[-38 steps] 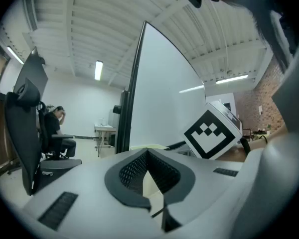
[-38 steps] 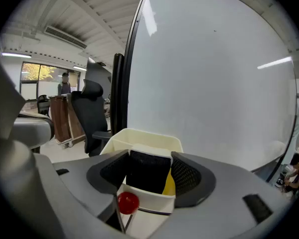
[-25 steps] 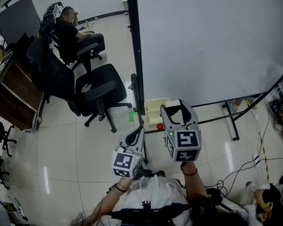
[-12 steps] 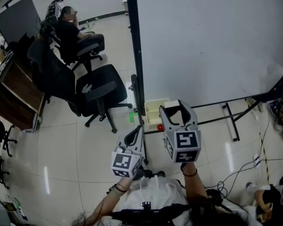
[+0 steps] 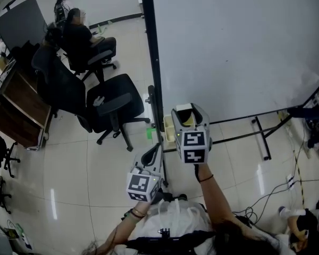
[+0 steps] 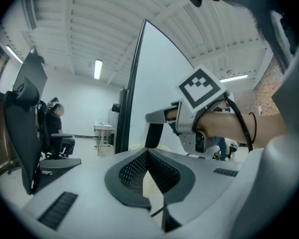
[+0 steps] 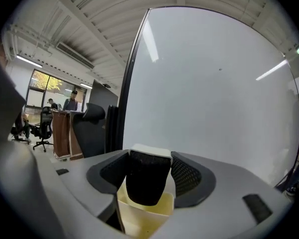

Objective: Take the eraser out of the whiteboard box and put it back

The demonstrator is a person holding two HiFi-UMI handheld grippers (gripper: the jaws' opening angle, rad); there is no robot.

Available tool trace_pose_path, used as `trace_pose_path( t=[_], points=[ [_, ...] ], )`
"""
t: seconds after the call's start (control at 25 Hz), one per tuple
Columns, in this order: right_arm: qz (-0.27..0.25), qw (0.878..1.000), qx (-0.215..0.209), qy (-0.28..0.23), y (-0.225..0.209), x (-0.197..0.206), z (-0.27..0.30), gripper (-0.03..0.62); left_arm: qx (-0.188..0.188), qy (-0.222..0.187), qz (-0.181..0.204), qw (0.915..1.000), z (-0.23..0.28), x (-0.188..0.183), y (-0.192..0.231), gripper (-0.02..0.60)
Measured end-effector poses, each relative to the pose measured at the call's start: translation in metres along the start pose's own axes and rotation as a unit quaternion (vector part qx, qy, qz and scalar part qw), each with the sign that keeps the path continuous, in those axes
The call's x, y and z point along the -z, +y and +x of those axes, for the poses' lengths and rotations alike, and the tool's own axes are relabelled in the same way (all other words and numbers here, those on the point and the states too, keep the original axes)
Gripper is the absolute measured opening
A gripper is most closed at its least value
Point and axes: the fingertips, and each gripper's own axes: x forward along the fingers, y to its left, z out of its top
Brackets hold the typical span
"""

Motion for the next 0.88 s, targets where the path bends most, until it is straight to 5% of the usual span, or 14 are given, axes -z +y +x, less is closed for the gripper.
trace_pose_path(
  t=[0.28, 0.52, 0.6, 0.72, 0.88],
  points=[
    [-0.039, 0.995, -0.008, 0.086, 0.014, 0.073, 0.032, 0.297, -0.022, 0.002, -0.007, 0.9997, -0.006, 0.001, 0.013, -0.015],
    [-0.006, 1.0, -0.001, 0.014, 0.008, 0.038, 0.015, 0.326, -0.015, -0.001, -0.007, 0.9999, -0.003, -0.002, 0.01, -0.015],
    [0.028, 0.999, -0.005, -0.028, 0.001, 0.015, -0.008, 0.269, -0.015, -0.001, -0.008, 0.9999, -0.002, -0.002, 0.01, -0.015],
    [0.088, 0.992, -0.005, -0.086, -0.007, -0.007, -0.051, 0.095, -0.012, 0.006, -0.008, 0.9999, -0.001, 0.001, 0.01, -0.015],
    [0.125, 0.989, -0.008, -0.08, -0.005, 0.003, -0.08, 0.001, 0.0, 0.006, -0.006, 1.0, 0.003, 0.0, 0.003, -0.015]
  ],
)
